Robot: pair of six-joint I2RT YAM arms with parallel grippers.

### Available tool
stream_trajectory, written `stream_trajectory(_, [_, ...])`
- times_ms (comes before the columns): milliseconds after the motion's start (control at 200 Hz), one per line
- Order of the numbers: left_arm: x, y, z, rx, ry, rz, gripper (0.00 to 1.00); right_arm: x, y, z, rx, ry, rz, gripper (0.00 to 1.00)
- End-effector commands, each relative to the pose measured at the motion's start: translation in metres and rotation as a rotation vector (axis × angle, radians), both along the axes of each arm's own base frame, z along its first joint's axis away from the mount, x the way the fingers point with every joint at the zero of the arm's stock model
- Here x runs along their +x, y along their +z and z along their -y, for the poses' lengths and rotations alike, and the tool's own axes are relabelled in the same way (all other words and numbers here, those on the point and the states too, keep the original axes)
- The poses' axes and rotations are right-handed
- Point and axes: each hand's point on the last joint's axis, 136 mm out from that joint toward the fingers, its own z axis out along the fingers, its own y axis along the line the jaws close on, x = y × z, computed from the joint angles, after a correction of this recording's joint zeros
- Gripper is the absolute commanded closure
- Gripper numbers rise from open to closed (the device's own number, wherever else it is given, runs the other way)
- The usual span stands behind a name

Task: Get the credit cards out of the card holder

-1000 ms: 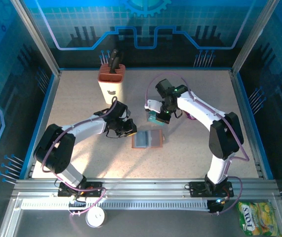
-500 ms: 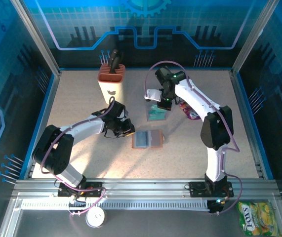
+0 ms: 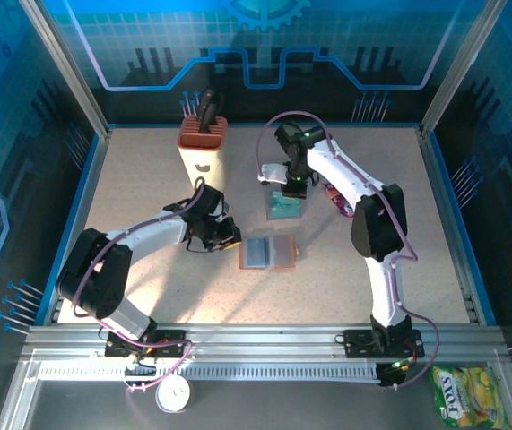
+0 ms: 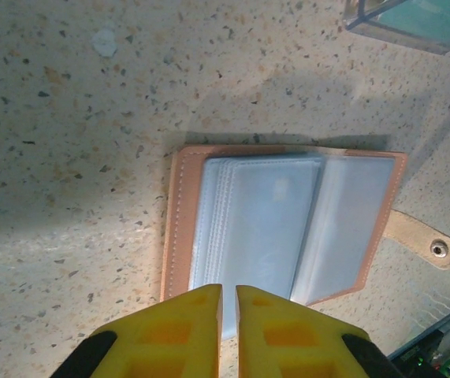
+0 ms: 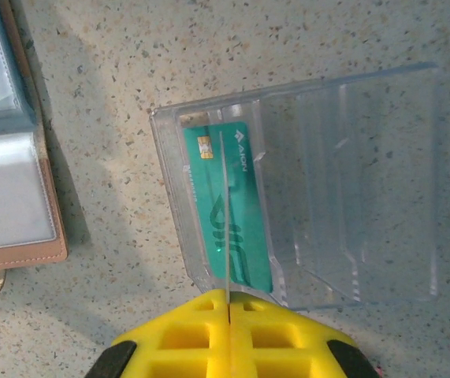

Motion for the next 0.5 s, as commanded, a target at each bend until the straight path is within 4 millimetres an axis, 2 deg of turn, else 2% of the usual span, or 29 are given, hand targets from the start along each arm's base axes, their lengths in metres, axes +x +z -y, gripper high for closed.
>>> stream_trajectory(0, [-0.005,0.001,-0.004,0.002,-0.008,0.002,0.86,-0.001,-0.006,0.005,-0.016,0.011,-0.035,0.99])
stream_trajectory(290, [-0.007,-0.004,-0.008,0.003,0.000,-0.007,0.86,-0.005,-0.025,0.003,-0.020,0.020,-0.089,0.99])
stream_trajectory(495, [-0.007,-0.006,-0.009,0.003,0.003,-0.012,0.86,-0.005,-0.030,0.003,-0.025,0.023,-0.101,0.96])
